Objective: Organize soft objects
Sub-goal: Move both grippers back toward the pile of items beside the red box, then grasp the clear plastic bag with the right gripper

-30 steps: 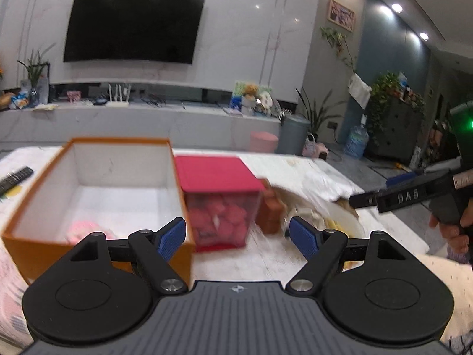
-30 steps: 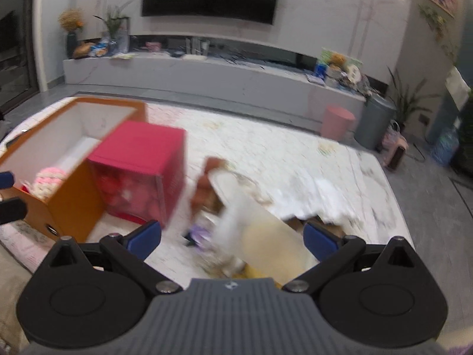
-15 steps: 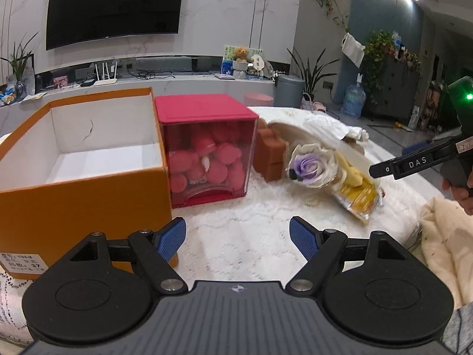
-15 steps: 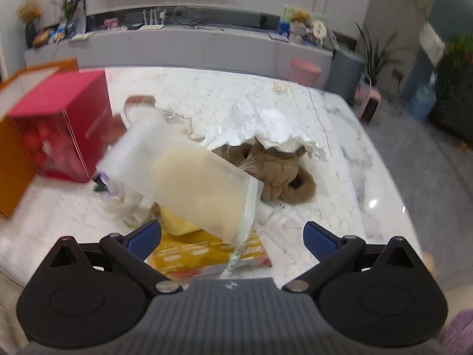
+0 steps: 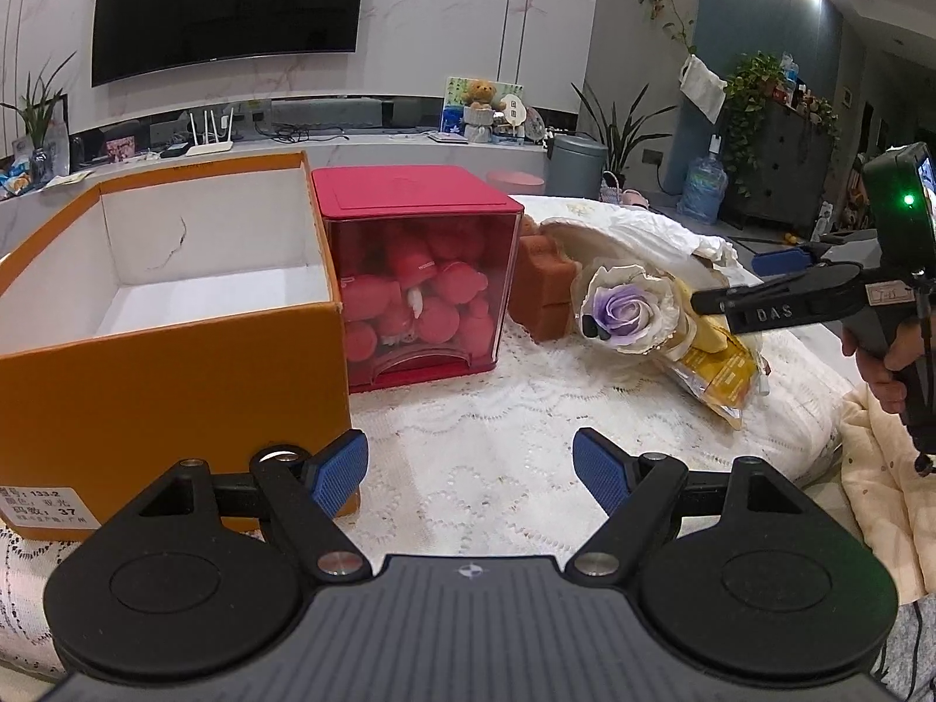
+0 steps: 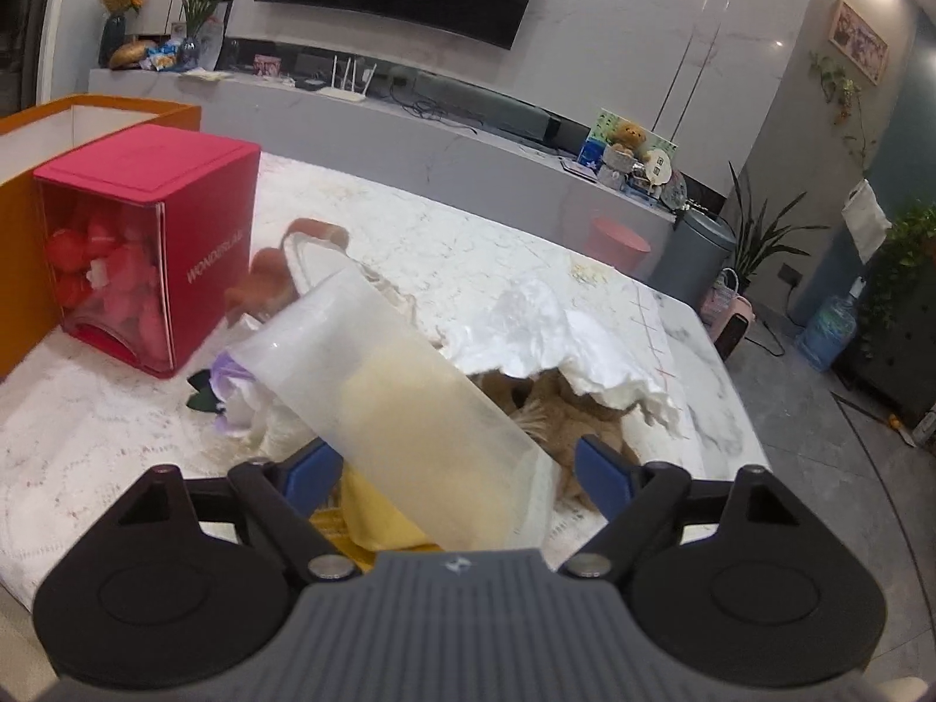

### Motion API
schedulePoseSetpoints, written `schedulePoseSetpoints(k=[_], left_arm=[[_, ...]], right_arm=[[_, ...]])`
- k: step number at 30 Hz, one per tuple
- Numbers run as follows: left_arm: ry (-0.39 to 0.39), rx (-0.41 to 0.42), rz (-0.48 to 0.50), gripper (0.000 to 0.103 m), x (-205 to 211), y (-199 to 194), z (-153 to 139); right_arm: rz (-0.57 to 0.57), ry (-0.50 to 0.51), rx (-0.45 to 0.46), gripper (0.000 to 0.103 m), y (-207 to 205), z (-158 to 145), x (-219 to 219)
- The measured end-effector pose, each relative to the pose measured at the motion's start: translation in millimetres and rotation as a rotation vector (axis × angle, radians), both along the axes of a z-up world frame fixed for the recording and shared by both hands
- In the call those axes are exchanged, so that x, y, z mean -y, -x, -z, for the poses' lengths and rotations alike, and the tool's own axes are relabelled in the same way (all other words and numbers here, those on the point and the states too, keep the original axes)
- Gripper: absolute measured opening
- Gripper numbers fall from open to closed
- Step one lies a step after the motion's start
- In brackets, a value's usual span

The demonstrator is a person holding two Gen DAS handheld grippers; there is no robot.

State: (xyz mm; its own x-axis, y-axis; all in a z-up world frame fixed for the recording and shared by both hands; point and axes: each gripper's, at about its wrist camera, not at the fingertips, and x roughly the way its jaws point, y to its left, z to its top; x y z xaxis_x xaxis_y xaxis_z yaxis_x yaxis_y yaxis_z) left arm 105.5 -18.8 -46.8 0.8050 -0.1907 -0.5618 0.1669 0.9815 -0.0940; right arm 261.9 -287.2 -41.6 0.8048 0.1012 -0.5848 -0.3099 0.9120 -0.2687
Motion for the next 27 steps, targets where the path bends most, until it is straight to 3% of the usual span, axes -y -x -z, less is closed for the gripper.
schedulePoseSetpoints(k=[3,4,5,7,10,13,17,20,23,27], left_arm=[[-0.006,0.014,0.003,0.094,-0.7,2.6,-1.9],[-0.008,0.019,0.003,0.094,-1.2,3.0,-2.7],[-0.009,0.021,0.001,0.094,-1.5,3.1,-3.6],[-0.008,0.021,-0.006,0.094,-3.3,3.0,-5.1],[0.004,0.023,-0.014,0.094,-6.2,2.9,-8.7],[0.008,0.025,-0.025,0.093,-8.9,3.2,-10.4],[0.011,0.005,-0.031,0.094,-9.8,0.6,-8.4],[0.006,0.002,-0.030,0.094,-9.5,1.7,-7.8],[-0.011,0.011,-0.025,0.094,-8.7,4.4,-8.1],[-0.011,0.011,-0.020,0.094,-7.2,4.5,-7.7]], right_arm=[[0.026,-0.040,0.007,0.060,-1.0,-1.8,1.0],[0.030,-0.071,-0.006,0.049,-2.1,-2.9,3.4],[0.029,-0.104,-0.025,0.027,-3.5,-3.7,6.4],[0.036,-0.120,-0.055,0.000,-6.2,-4.5,9.8],[0.057,-0.126,-0.012,0.000,0.5,-13.2,15.8],[0.042,-0.204,-0.025,0.000,11.8,-33.6,24.6],[-0.002,-0.383,-0.159,0.000,25.4,-56.1,29.5],[-0.057,-0.449,-0.274,0.000,34.0,-56.2,17.0],[-0.119,-0.403,-0.358,0.000,40.7,-41.1,-7.2],[-0.094,-0.329,-0.413,0.000,39.5,-10.5,-25.5]])
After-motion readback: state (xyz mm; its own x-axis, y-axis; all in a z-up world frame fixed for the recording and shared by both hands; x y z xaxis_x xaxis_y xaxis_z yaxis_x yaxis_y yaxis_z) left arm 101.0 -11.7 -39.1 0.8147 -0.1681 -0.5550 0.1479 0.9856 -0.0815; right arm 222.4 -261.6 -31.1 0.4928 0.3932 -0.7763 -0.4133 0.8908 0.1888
